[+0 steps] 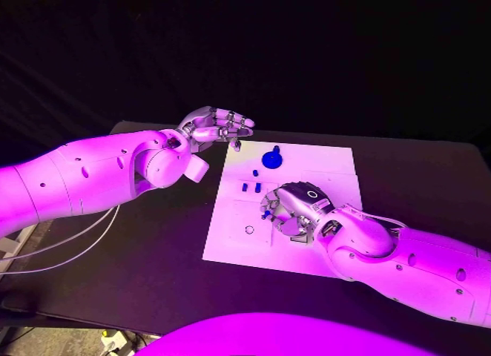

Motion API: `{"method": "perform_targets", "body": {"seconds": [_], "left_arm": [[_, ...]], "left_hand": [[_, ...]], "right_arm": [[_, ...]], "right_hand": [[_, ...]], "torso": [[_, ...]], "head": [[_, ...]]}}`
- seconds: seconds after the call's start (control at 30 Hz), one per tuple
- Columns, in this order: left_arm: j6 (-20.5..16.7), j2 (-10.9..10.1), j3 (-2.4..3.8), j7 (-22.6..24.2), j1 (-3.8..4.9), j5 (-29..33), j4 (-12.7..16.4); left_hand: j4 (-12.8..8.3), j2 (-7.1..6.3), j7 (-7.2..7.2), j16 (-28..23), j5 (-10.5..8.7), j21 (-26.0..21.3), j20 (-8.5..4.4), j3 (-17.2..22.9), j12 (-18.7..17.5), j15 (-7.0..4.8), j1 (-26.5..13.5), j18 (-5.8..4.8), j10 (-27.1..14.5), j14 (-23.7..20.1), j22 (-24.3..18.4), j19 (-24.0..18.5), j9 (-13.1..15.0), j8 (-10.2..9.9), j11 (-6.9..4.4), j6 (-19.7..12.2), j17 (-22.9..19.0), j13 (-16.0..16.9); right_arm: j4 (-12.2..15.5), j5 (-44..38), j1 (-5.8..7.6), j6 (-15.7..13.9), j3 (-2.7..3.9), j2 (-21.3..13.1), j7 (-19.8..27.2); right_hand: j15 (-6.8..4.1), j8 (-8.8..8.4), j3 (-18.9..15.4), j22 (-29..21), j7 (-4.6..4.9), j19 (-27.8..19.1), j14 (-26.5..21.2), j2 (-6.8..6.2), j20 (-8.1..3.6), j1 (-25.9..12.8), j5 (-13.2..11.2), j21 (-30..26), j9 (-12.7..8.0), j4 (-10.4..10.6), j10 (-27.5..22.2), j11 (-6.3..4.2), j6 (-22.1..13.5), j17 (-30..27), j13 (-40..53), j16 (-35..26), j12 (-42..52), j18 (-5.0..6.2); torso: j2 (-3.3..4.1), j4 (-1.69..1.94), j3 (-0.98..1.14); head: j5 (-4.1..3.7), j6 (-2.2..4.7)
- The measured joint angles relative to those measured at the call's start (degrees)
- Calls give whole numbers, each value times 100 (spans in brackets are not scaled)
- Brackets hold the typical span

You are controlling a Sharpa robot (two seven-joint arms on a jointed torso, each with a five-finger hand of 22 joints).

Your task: Assemble the parts on the task board

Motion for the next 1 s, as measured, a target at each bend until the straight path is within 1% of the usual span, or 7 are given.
{"method": "perform_targets", "body": {"seconds": [0.37, 0.57, 0.6, 0.87, 0.93, 0.97, 1.0], "left_arm": [[16, -1, 0, -23, 1, -2, 0], [19, -3, 0, -29, 2, -3, 1], [19, -3, 0, -30, 2, -3, 1], [21, -2, 0, -35, 4, -4, 2], [21, -2, 0, -37, 4, -4, 3], [21, -2, 0, -38, 4, -4, 3], [21, -2, 0, -39, 5, -4, 3]], "left_hand": [[0, 0, 0, 0, 0, 0, 0, 0, 0, 0, 0, 0, 0, 0, -1, 0, 0, 0, 0, 0, 0, 0], [0, 0, 0, 0, 0, 0, 0, 0, 0, 0, 0, 0, 0, 0, -2, 0, 0, 0, 0, 0, 0, 0], [0, 0, 0, 0, 0, 0, 0, 0, 0, 0, 0, 0, 0, 0, -2, 0, 0, 0, 0, 0, 0, 0], [0, 0, 0, 0, 0, 0, 0, 0, 0, 0, 0, 0, 0, 0, -2, 0, 0, 0, 0, 0, 0, 0], [0, 0, 0, 0, 0, 0, 0, 0, 0, 0, 0, 0, 0, 0, -2, 0, 0, 0, 0, 0, 0, 0], [0, 0, 0, 0, 0, 0, 0, 0, 0, 0, 0, -1, 0, 0, -2, 0, 0, 0, 0, 0, 0, 0], [0, 0, 0, 0, 0, 0, 0, 0, 0, 0, 0, 0, 0, 0, -2, 0, 0, 0, 0, 0, 0, 0]], "right_arm": [[-67, -40, -2, 74, 0, 67, -41], [-77, -74, -1, 193, 1, 91, -88], [-77, -86, 2, 221, 6, 98, -97], [-75, -178, 8, 366, 7, 148, -159], [-75, -194, 8, 393, 4, 159, -168], [-75, -194, 8, 395, 3, 161, -169], [-77, -190, 8, 393, 1, 164, -167]], "right_hand": [[0, 0, 0, 0, 0, 0, 0, 0, 0, 0, 0, 0, 0, 0, 0, 0, 0, 0, 0, 0, -1, 0], [0, 0, 0, 0, 0, 0, 0, 0, 0, 0, 0, 0, 3, 0, 1, -1, 0, 0, 4, 0, -39, 0], [0, -1, 0, 0, 0, 0, 0, 0, 0, 0, 0, 0, 3, 0, 20, -20, 0, 0, 3, 0, -40, 0], [0, -2, 29, 0, 0, 0, 0, 0, 0, 0, 0, -3, 2, -29, 31, -11, 0, -2, 3, 0, -41, 0], [0, -15, 30, 0, 1, 0, 0, 37, 0, -37, 0, -4, -2, -30, 33, -8, -1, -28, 3, 0, -66, 0], [1, -15, 29, 0, 47, 0, 1, 36, 1, -38, 0, -5, -2, -29, 43, 2, -53, -40, 5, 0, -100, 0], [2, -15, 29, 0, 69, 1, 1, 36, 1, -38, 1, -5, 1, -29, 55, 15, -116, -59, 5, 0, -130, 0]], "torso": [[1, 4, -3], [1, 1, -3], [1, 1, -3], [-1, -3, -3], [-2, -2, -3], [-2, -1, -3], [-2, -1, -3]], "head": [[13, -6], [19, -16], [19, -19], [12, -25], [8, -25], [5, -25], [5, -26]]}}
